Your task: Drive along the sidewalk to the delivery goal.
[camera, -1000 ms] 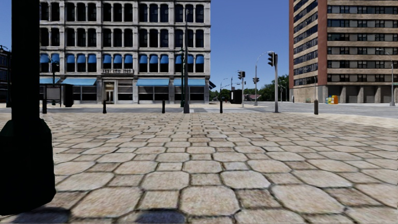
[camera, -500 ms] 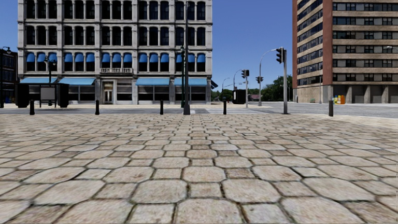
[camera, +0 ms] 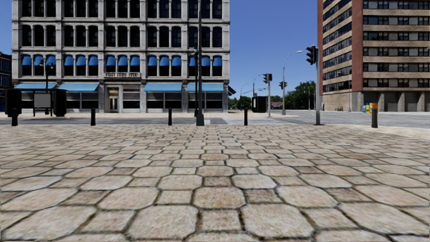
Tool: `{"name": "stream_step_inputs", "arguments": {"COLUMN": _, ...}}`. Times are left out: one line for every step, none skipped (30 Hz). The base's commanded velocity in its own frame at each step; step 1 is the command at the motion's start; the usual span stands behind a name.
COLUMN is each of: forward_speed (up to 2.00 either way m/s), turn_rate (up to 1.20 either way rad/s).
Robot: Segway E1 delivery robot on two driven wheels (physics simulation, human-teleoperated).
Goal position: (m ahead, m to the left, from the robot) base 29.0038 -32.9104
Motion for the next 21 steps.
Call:
{"name": "stream_step_inputs", "arguments": {"forward_speed": 2.0, "turn_rate": 0.0}}
{"name": "stream_step_inputs", "arguments": {"forward_speed": 2.0, "turn_rate": 0.0}}
{"name": "stream_step_inputs", "arguments": {"forward_speed": 2.0, "turn_rate": 0.0}}
{"name": "stream_step_inputs", "arguments": {"forward_speed": 2.0, "turn_rate": 0.0}}
{"name": "stream_step_inputs", "arguments": {"forward_speed": 2.0, "turn_rate": 0.0}}
{"name": "stream_step_inputs", "arguments": {"forward_speed": 2.0, "turn_rate": 0.0}}
{"name": "stream_step_inputs", "arguments": {"forward_speed": 2.0, "turn_rate": 0.0}}
{"name": "stream_step_inputs", "arguments": {"forward_speed": 2.0, "turn_rate": -0.07}}
{"name": "stream_step_inputs", "arguments": {"forward_speed": 2.0, "turn_rate": -0.18}}
{"name": "stream_step_inputs", "arguments": {"forward_speed": 2.0, "turn_rate": -0.24}}
{"name": "stream_step_inputs", "arguments": {"forward_speed": 2.0, "turn_rate": -0.26}}
{"name": "stream_step_inputs", "arguments": {"forward_speed": 2.0, "turn_rate": -0.26}}
{"name": "stream_step_inputs", "arguments": {"forward_speed": 2.0, "turn_rate": -0.26}}
{"name": "stream_step_inputs", "arguments": {"forward_speed": 2.0, "turn_rate": -0.26}}
{"name": "stream_step_inputs", "arguments": {"forward_speed": 2.0, "turn_rate": -0.26}}
{"name": "stream_step_inputs", "arguments": {"forward_speed": 2.0, "turn_rate": -0.26}}
{"name": "stream_step_inputs", "arguments": {"forward_speed": 2.0, "turn_rate": -0.26}}
{"name": "stream_step_inputs", "arguments": {"forward_speed": 2.0, "turn_rate": -0.26}}
{"name": "stream_step_inputs", "arguments": {"forward_speed": 2.0, "turn_rate": -0.26}}
{"name": "stream_step_inputs", "arguments": {"forward_speed": 2.0, "turn_rate": -0.26}}
{"name": "stream_step_inputs", "arguments": {"forward_speed": 2.0, "turn_rate": -0.26}}
